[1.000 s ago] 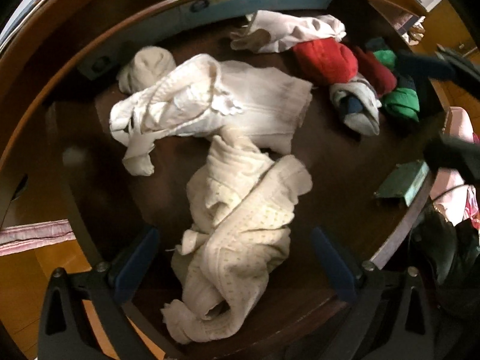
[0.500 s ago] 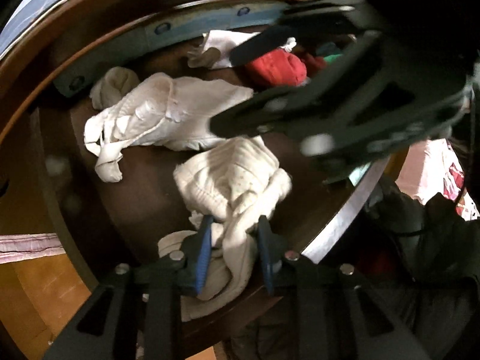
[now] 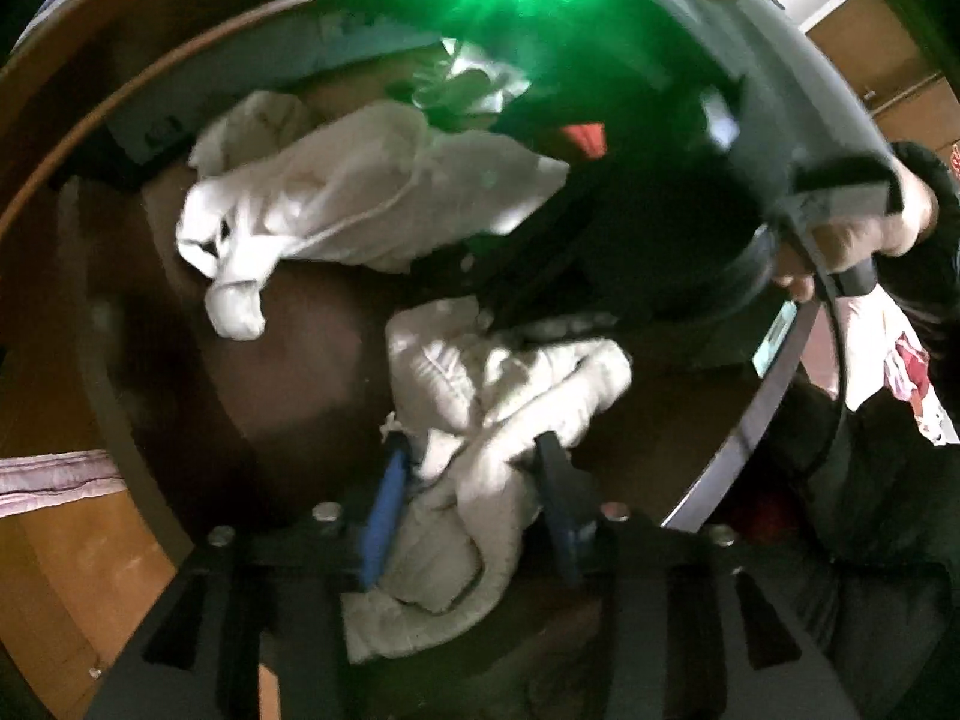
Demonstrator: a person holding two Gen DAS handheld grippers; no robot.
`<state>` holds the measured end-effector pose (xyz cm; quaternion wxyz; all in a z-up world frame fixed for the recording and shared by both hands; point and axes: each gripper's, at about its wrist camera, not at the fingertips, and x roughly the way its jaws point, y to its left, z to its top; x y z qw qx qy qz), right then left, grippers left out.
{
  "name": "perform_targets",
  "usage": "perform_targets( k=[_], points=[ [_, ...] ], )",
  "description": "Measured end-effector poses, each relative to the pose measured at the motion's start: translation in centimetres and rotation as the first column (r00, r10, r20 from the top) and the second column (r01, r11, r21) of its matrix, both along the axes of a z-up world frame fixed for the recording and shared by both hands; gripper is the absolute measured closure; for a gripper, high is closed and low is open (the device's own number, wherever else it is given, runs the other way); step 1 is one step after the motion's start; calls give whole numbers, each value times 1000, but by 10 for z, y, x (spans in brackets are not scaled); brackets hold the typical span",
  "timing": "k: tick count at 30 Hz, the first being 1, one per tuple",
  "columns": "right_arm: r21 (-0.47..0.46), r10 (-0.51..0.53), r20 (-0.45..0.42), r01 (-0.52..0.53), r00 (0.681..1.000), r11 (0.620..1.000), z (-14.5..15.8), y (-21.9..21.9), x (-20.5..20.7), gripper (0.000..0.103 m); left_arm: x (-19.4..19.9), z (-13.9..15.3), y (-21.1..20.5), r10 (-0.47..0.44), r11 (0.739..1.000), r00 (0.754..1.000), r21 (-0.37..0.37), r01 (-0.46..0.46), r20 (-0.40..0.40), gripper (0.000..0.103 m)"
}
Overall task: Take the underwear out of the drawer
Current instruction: 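Grasp the beige underwear with the left tool while the right grasps white underwear, then lift both beige garments out of the drawer and carry them over the tray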
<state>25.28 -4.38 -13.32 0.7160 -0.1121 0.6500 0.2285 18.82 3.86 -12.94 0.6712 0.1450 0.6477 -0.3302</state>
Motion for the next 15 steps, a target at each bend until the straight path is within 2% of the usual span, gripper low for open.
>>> perform_targets(
  k=[1, 4, 6, 8, 13, 15],
  points=[
    [9, -9, -1, 9, 1000, 1000, 4, -8, -1, 58, 2, -1, -2, -10, 1000, 1000, 6, 10, -3, 54],
    [19, -66, -14, 66, 998, 998, 14, -33, -6, 62, 9, -6, -11, -45, 998, 999, 31, 46, -9, 42],
    [84, -119, -40, 123, 992, 989, 27, -56, -14, 62, 14, -10, -18, -70, 996, 997, 59, 71, -17, 35],
    [144, -166, -43, 170, 985, 975, 42, -76, -24, 62, 21, -17, -23, -80, 995, 995, 63, 83, -57, 27],
    [291, -267, -39, 266, 963, 919, 74, -116, -46, 62, 41, -42, -28, -32, 997, 975, 60, 46, -218, 25],
    [334, -294, -26, 285, 955, 898, 80, -125, -50, 62, 41, -41, -30, -27, 998, 975, 49, 39, -222, 31]
  ],
)
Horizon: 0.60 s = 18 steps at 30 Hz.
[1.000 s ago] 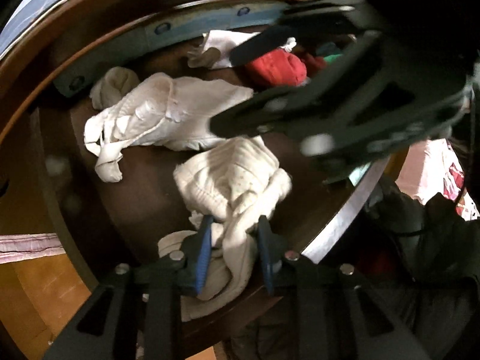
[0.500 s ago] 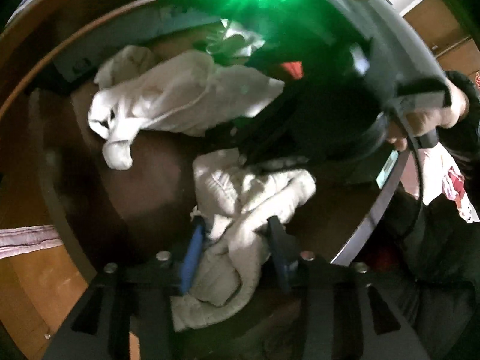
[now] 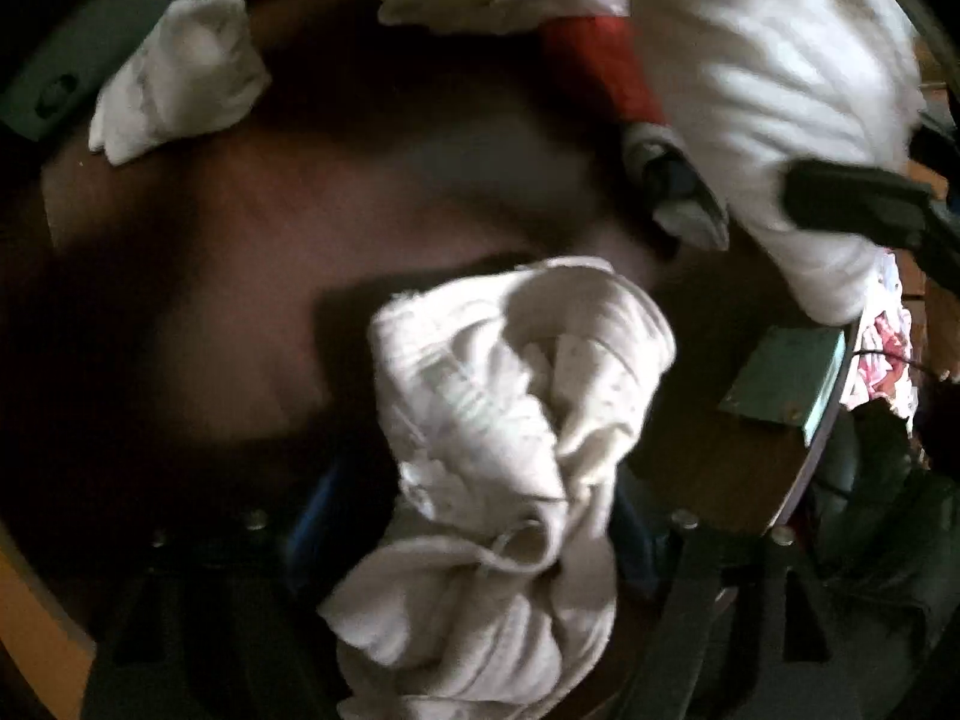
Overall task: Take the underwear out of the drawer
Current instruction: 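Lift both beige garments out of the drawer and carry them over the tray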
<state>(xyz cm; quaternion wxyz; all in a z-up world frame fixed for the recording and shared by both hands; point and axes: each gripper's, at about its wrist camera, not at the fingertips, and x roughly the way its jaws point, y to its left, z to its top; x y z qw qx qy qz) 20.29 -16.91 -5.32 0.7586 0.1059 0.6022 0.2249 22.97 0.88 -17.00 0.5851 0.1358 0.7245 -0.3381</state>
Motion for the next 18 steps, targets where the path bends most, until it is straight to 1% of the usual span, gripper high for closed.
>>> perform_targets(
  k=[1, 2, 3, 4, 5, 7, 9, 10, 11, 12, 14, 17, 18],
  points=[
    [17, -18, 11, 18, 1000, 1000, 6, -4, -5, 62, -1, 1, -1, 9, 1000, 999, -17, -9, -34, 46],
    [37, -37, 20, 37, 999, 999, 10, -9, -7, 62, -3, 0, 1, 30, 999, 997, -40, -33, -65, 50],
    [58, -57, 23, 56, 998, 997, 12, -15, -9, 62, -5, -1, 4, 43, 998, 998, -47, -46, -55, 50],
    [72, -70, 22, 68, 997, 995, 13, -21, -12, 62, -5, 2, 6, 59, 996, 997, -61, -61, -41, 53],
    [91, -85, 20, 83, 996, 992, 15, -28, -14, 62, -6, 6, 8, 74, 994, 997, -74, -76, -18, 59],
    [125, -114, 16, 111, 993, 986, 19, -30, -21, 62, -12, 17, 12, 95, 992, 994, -91, -90, 49, 65],
    [160, -139, 12, 136, 990, 978, 20, -42, -24, 62, -23, 30, 13, 116, 987, 988, -125, -103, 98, 67],
    [172, -150, 11, 145, 989, 974, 18, -49, -16, 62, -25, 37, 16, 131, 982, 985, -153, -113, 116, 67],
    [186, -169, 12, 164, 986, 969, 22, -54, -14, 62, -26, 48, 22, 167, 968, 978, -209, -138, 128, 67],
    [197, -185, 14, 179, 983, 964, 25, -59, -13, 62, -26, 54, 26, 192, 957, 973, -244, -156, 130, 67],
    [218, -212, 33, 200, 977, 955, 33, -67, -10, 62, -24, 70, 37, 263, 923, 954, -324, -206, 143, 67],
    [238, -258, 66, 236, 964, 942, 42, -71, -3, 62, -28, 94, 49, 349, 876, 922, -409, -257, 169, 68],
    [247, -274, 70, 249, 959, 937, 42, -72, 1, 62, -29, 100, 51, 370, 867, 910, -422, -266, 187, 68]
  ],
)
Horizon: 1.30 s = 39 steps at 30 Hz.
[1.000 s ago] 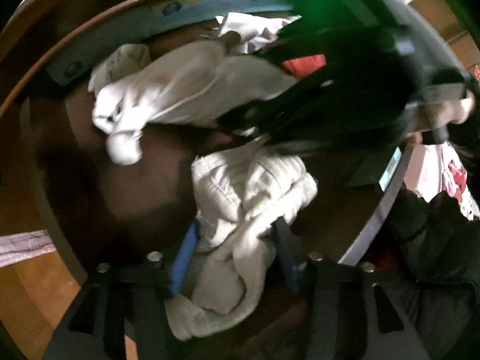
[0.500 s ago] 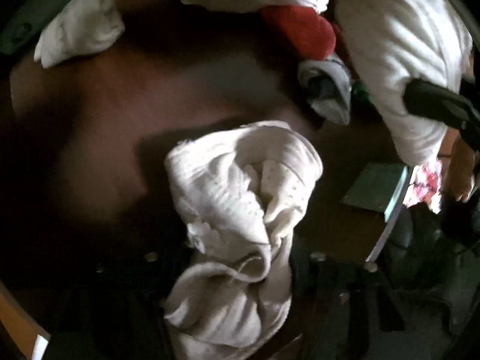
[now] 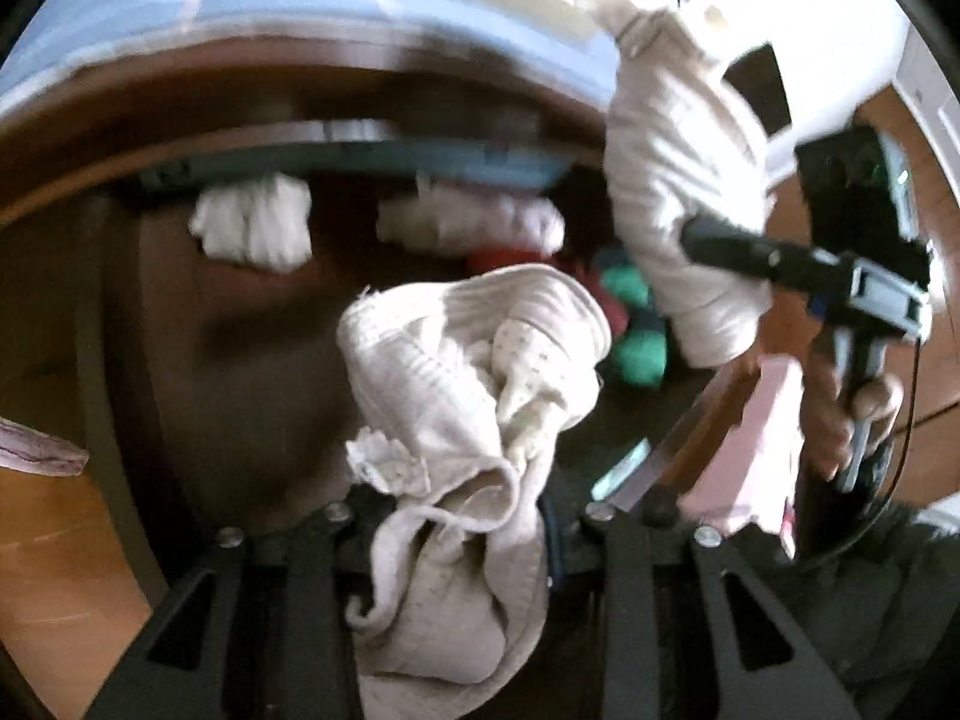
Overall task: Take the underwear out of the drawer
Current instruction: 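Lift both beige garments out of the drawer and carry them over the tray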
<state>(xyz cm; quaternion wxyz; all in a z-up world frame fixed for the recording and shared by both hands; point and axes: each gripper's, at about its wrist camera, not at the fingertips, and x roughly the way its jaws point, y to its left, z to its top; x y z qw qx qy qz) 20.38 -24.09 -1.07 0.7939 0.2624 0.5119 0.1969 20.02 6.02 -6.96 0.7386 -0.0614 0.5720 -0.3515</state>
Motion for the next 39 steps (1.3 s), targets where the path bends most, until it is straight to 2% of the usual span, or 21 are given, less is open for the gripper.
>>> perform_targets(
  k=[3, 7, 11, 12, 14, 16, 18, 21, 25, 27, 32, 35, 39],
  points=[
    [11, -47, 21, 47, 999, 999, 9, -10, 14, 62, 0, 17, -4, 42, 999, 996, -27, -40, 76, 68],
    [-5, -87, 80, 88, 993, 996, 28, -14, 32, 62, 8, 51, -4, 99, 990, 979, -115, -79, 177, 68],
    [-56, -138, 155, 149, 978, 987, 51, -17, 50, 62, 26, 87, -11, 216, 973, 923, -153, -175, 318, 68],
    [-69, -151, 169, 165, 974, 984, 54, -7, 52, 62, 33, 92, -13, 235, 968, 913, -169, -187, 334, 68],
    [-99, -178, 202, 201, 963, 975, 62, -14, 66, 62, 52, 107, -18, 277, 956, 889, -197, -217, 364, 69],
    [-95, -208, 211, 232, 955, 968, 66, -23, 84, 62, 68, 117, -21, 312, 947, 858, -200, -249, 408, 68],
    [-93, -225, 223, 250, 948, 964, 66, -29, 99, 62, 81, 129, -22, 329, 943, 838, -205, -264, 435, 68],
    [-110, -247, 243, 280, 938, 954, 69, -40, 117, 62, 113, 132, -35, 341, 939, 821, -212, -271, 457, 68],
    [-138, -268, 283, 315, 921, 939, 66, -42, 136, 62, 142, 136, -60, 345, 938, 774, -177, -297, 531, 68],
    [-150, -286, 299, 341, 910, 928, 67, -47, 143, 62, 153, 135, -71, 351, 936, 766, -172, -308, 539, 68],
    [-188, -316, 324, 388, 892, 902, 59, -52, 167, 62, 176, 131, -90, 395, 914, 713, -170, -368, 579, 68],
    [-219, -317, 325, 397, 891, 891, 53, -53, 186, 62, 192, 129, -102, 405, 906, 690, -157, -394, 600, 68],
    [-254, -338, 329, 427, 882, 868, 49, -56, 208, 61, 214, 122, -113, 428, 888, 671, -145, -436, 605, 69]
  ],
)
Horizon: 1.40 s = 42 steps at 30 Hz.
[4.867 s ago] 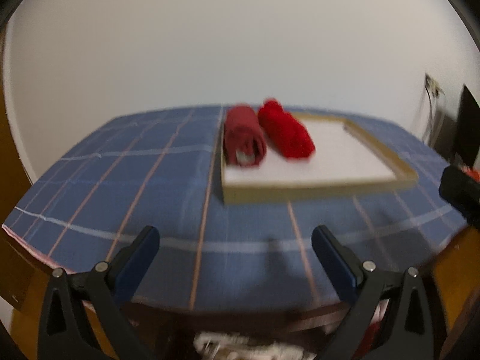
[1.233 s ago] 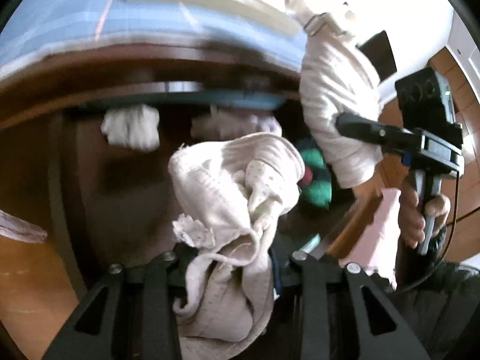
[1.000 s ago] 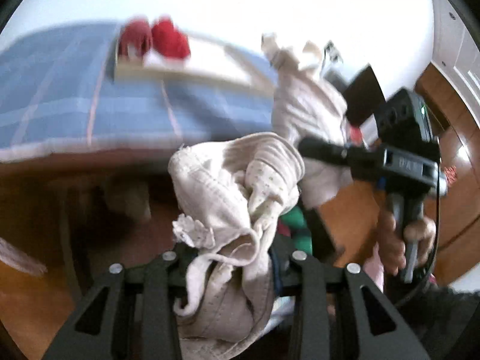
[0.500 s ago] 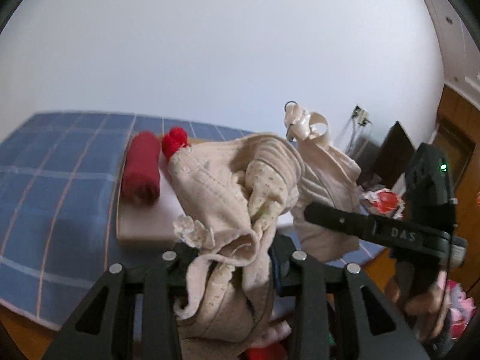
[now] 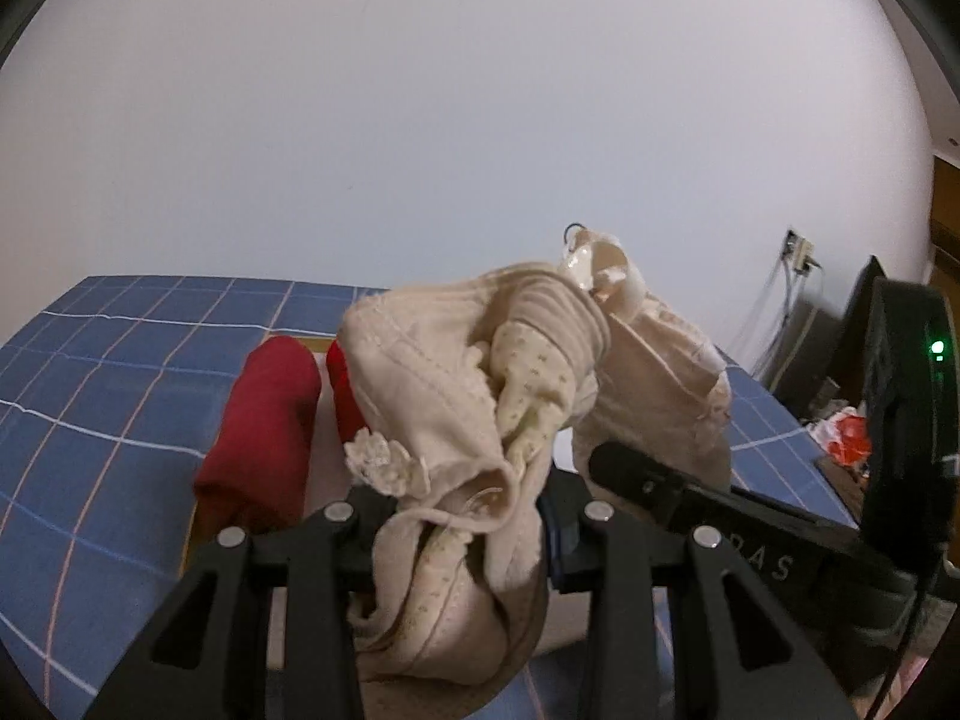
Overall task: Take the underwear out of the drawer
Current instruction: 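Lift both beige garments out of the drawer and carry them over the tray, then lower both garments into the tray and open both tools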
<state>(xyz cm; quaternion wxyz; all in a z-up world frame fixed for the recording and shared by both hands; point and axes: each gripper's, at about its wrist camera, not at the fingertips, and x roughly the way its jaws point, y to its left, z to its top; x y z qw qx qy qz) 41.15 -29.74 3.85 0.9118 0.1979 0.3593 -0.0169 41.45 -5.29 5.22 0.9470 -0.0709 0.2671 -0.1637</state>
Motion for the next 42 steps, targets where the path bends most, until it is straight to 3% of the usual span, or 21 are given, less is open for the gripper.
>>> perform_targets(
  k=[4, 8, 14, 23, 26, 29, 42],
  points=[
    [-56, -30, 12, 30, 999, 998, -1, -3, 16, 61, 22, -7, -6, 30, 1000, 999, -7, -30, -20, 69],
    [-116, -40, 18, 42, 999, 992, -6, -5, 34, 61, 36, -10, -14, 64, 997, 998, 36, -64, 5, 69],
    [-69, -67, -9, 66, 998, 995, -20, -9, 51, 61, 36, -15, -14, 122, 991, 992, 56, -123, 27, 69],
    [59, -49, -37, 51, 998, 997, -39, -23, 66, 60, 35, -16, -15, 119, 991, 993, 69, -118, -8, 64],
    [90, -49, -39, 52, 998, 995, -42, -27, 67, 60, 38, -17, -12, 134, 990, 990, 54, -132, -32, 52],
    [116, -38, -50, 43, 998, 992, -46, -32, 72, 58, 42, -19, -7, 150, 988, 987, 47, -147, -50, 48],
    [80, 4, -38, -1, 999, 997, -52, -35, 83, 56, 52, -27, 9, 200, 980, 976, 26, -199, -83, 37]
  ],
)
